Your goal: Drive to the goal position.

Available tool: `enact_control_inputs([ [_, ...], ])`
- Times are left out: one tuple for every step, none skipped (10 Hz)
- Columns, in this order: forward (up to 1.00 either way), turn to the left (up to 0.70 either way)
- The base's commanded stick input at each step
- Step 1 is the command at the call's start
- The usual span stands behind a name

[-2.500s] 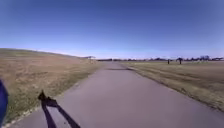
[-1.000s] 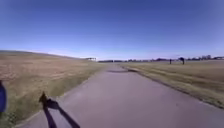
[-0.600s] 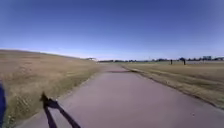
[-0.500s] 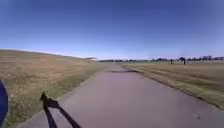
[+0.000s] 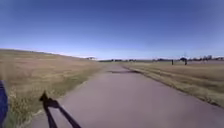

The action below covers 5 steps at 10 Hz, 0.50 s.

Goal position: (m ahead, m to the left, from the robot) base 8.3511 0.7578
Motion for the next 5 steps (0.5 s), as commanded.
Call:
enact_control_inputs([
  [0.7, 0.0],
  [0.7, 0.0],
  [0.7, 0.0],
  [0.7, 0.0],
  [0.7, 0.0],
])
